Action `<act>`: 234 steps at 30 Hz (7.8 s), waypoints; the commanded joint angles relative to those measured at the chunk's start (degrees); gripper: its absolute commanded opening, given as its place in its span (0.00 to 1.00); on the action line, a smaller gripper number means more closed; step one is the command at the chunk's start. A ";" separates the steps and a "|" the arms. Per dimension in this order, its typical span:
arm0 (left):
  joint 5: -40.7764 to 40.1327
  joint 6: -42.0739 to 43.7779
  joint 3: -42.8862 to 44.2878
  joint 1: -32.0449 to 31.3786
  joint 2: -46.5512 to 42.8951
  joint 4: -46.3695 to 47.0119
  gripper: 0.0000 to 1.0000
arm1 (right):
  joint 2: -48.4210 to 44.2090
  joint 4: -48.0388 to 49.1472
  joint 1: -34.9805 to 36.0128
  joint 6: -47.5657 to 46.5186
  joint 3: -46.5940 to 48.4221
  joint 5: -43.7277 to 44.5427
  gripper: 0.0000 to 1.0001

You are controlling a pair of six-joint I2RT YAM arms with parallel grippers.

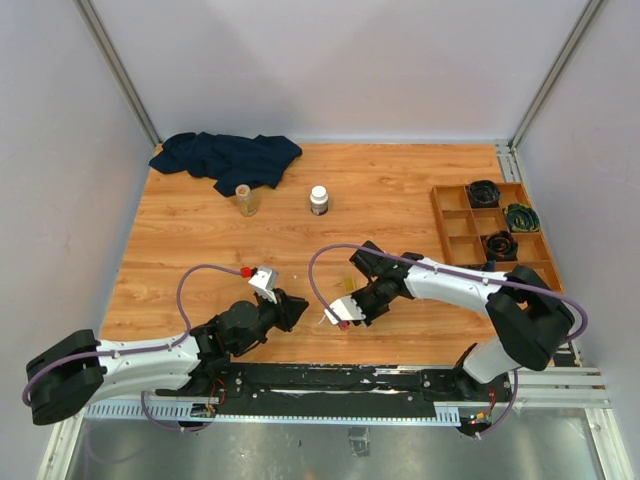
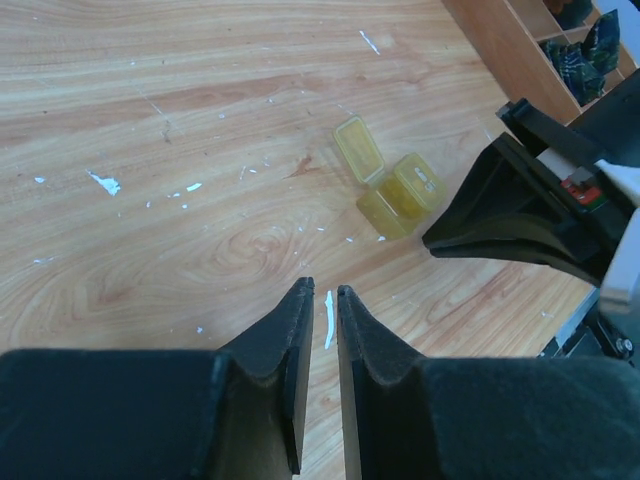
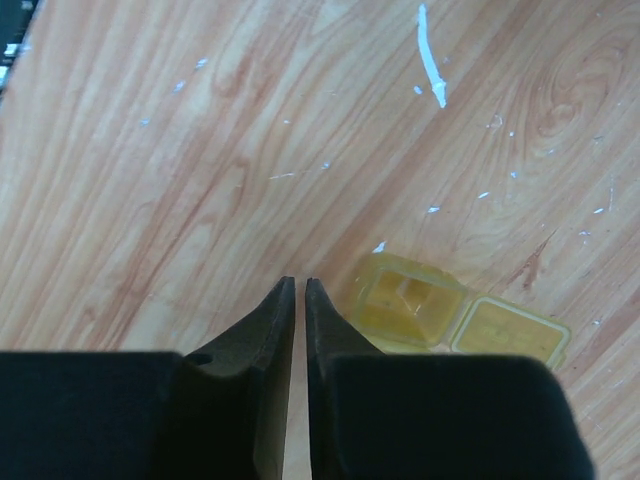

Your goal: Sort the pills into containers

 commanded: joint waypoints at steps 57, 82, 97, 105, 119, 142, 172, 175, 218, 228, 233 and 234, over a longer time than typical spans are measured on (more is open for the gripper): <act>7.34 25.28 67.92 29.48 50.07 -33.39 0.89 | -20.64 5.06 -35.06 45.37 10.26 -37.15 0.87; -6.19 21.73 78.01 48.37 57.70 -43.99 0.78 | -21.27 8.29 -35.89 47.66 8.19 -37.13 0.87; -5.02 19.28 77.14 48.49 59.15 -46.72 0.43 | -20.96 8.45 -35.97 47.74 7.89 -37.66 0.88; -2.53 19.77 78.11 48.48 58.28 -47.92 0.53 | -20.73 8.50 -35.97 47.74 7.74 -38.03 0.88; 1.49 18.43 76.86 48.36 54.62 -48.07 0.08 | -20.11 8.44 -35.97 47.33 7.38 -38.66 0.88; 36.29 0.84 35.24 19.67 14.62 -9.38 0.00 | -33.57 13.77 -34.34 32.21 -1.72 -49.78 0.99; 3.33 -17.10 31.16 -1.67 17.22 7.90 0.00 | -29.92 36.31 -21.29 51.18 -8.90 -31.38 0.85; 3.33 -17.10 31.12 -1.78 17.26 7.90 0.00 | -29.71 35.46 -21.04 50.45 -8.78 -30.25 0.82; 29.70 28.14 12.36 -2.26 -6.63 15.19 0.95 | -28.42 17.53 -24.64 36.91 -3.08 -47.33 0.03; 41.21 54.34 14.28 -2.22 -2.94 12.31 0.94 | -27.45 10.48 -24.64 28.07 -2.37 -47.94 0.03; 40.31 57.69 21.50 -2.01 2.67 4.02 0.87 | -27.20 9.27 -24.64 26.72 -2.20 -47.99 0.02; 40.41 57.97 22.79 -1.83 3.97 3.16 0.86 | -27.14 9.10 -24.59 26.58 -2.09 -48.02 0.02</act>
